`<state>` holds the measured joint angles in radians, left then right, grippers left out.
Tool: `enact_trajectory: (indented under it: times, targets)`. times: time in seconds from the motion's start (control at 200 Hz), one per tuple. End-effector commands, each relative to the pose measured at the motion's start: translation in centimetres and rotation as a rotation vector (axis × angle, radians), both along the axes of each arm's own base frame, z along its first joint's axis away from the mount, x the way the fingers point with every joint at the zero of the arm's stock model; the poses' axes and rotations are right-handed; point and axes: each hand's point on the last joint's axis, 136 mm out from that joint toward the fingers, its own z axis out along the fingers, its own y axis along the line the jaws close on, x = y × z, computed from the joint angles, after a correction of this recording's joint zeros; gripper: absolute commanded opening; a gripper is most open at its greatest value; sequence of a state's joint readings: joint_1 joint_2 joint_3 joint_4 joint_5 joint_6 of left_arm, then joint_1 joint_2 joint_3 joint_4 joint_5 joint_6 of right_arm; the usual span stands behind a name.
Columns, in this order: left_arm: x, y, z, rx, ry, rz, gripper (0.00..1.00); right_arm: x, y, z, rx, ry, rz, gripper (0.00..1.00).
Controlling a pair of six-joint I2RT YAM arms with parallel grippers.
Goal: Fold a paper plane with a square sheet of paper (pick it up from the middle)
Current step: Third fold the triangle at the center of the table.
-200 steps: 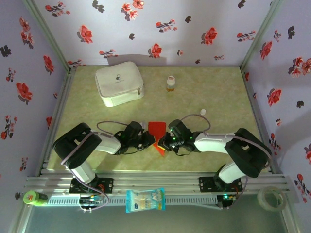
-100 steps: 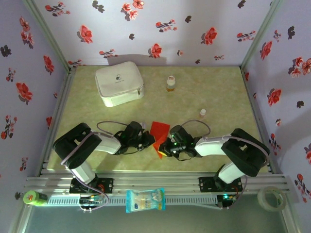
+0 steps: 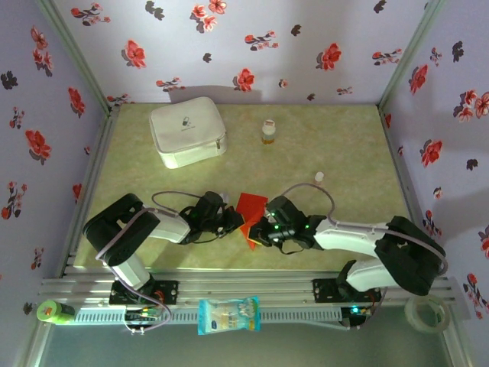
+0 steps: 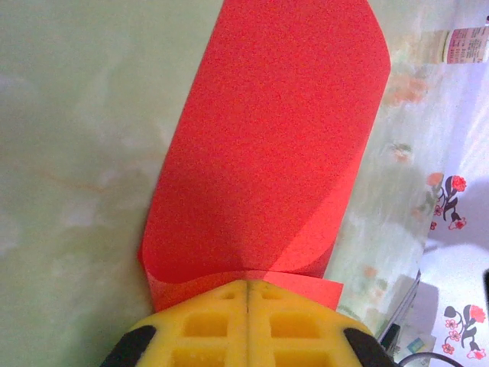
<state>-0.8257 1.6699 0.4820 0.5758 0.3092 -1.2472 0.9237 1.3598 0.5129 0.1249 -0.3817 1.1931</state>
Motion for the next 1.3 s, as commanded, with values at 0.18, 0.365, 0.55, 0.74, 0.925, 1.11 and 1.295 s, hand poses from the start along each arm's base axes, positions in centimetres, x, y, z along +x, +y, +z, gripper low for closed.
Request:
enact_trajectory:
  times: [0.18,0.365,0.55,0.74,0.925,1.11,1.295]
  targets:
    - [-0.6,1.2,-2.2,0.082,0.042,0.022,0.00,1.5,1.7,-1.7,-0.024,-0.006,-0.014,0.10]
    - [-0.6,1.1,-2.0,0.080,0.040,0.020,0.00,0.4,0.8,-4.0,-0.068,0.052,-0.007,0.09]
    - [-0.3,0.9,-1.3,0.061,0.029,0.029,0.00,-0.9,-1.7,-6.4,-0.120,0.097,0.023,0.08]
    - [0.6,-0.2,1.9,-0.002,-0.042,0.020,0.06,-1.5,-2.4,-6.2,-0.116,0.098,0.160,0.07]
    - [1.1,0.7,4.3,0.037,-0.118,0.022,0.22,-1.1,-3.2,-6.6,-0.128,0.117,0.228,0.07]
    - [-0.1,1.1,4.3,0.073,-0.111,-0.030,0.14,-0.4,-3.0,-6.4,-0.140,0.108,0.242,0.07]
    - [-1.2,-0.3,4.0,0.074,-0.113,-0.101,0.10,0.0,-3.0,-6.4,-0.144,0.106,0.226,0.07]
